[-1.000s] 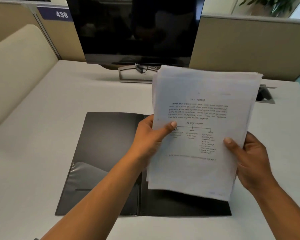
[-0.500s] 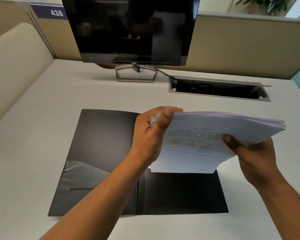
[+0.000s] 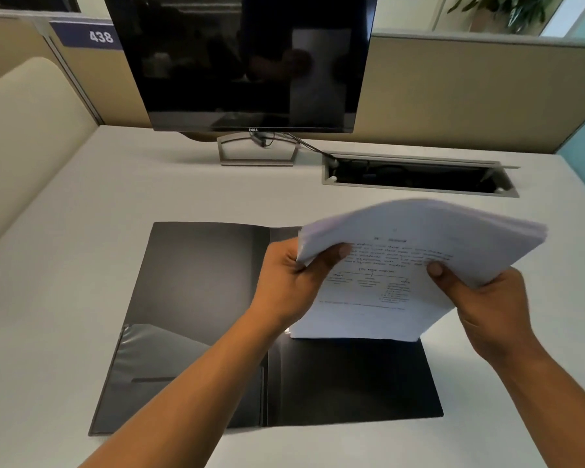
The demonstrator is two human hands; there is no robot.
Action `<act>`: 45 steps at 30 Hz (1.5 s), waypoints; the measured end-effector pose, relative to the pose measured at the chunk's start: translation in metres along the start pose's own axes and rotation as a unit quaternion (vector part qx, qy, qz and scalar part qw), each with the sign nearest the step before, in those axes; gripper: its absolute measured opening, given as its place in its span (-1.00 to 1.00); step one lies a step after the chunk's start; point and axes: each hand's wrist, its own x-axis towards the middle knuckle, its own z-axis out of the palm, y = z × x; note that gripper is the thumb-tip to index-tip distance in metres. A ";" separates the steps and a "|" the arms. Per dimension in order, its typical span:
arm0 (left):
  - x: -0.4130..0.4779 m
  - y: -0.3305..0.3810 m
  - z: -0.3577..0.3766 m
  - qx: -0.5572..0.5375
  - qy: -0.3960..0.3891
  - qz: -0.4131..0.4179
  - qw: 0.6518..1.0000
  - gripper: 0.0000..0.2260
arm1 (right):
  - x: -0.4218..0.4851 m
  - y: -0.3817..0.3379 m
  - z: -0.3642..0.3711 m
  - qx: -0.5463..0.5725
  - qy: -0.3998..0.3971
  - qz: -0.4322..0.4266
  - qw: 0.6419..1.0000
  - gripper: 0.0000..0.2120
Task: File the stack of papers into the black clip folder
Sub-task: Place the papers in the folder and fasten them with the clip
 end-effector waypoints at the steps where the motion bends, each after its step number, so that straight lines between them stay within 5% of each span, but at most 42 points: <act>1: 0.000 0.003 0.000 -0.016 0.014 0.007 1.000 -0.75 | -0.002 -0.004 0.000 -0.004 0.003 -0.014 1.000 -0.73; 11: -0.044 -0.063 0.003 0.084 -0.035 -0.125 0.988 -0.70 | -0.034 0.053 -0.003 -0.094 0.047 0.171 0.980 -0.56; 14: -0.038 -0.052 0.006 0.084 -0.024 -0.067 0.994 -0.70 | -0.038 0.042 -0.004 -0.042 0.052 0.132 0.989 -0.73; 19: -0.016 -0.020 0.003 0.050 0.001 -0.003 0.999 -0.83 | -0.024 0.007 -0.005 -0.070 0.045 0.008 0.997 -0.52; 21: -0.006 -0.014 0.001 0.029 0.007 0.007 1.000 -0.88 | -0.021 0.004 -0.005 -0.070 0.039 0.009 0.997 -0.59; 24: 0.006 -0.014 0.001 -0.003 0.045 -0.071 0.997 -0.68 | -0.018 0.009 -0.004 -0.084 0.024 0.030 0.996 -0.73; 28: 0.011 -0.034 -0.009 -0.065 0.078 -0.146 0.984 -0.88 | -0.016 0.023 -0.004 -0.093 0.038 0.074 0.992 -0.86; 34: -0.033 -0.091 -0.054 0.233 0.117 -0.322 0.910 -0.77 | -0.011 0.068 -0.006 -0.079 0.031 0.207 0.975 -0.88; 38: -0.054 -0.106 -0.061 0.289 0.016 -0.377 0.880 -0.87 | -0.011 0.095 0.007 -0.062 0.000 0.278 0.959 -0.90; 45: -0.058 -0.113 -0.055 0.274 0.000 -0.368 0.889 -0.82 | -0.008 0.117 0.029 -0.067 -0.026 0.328 0.942 -0.83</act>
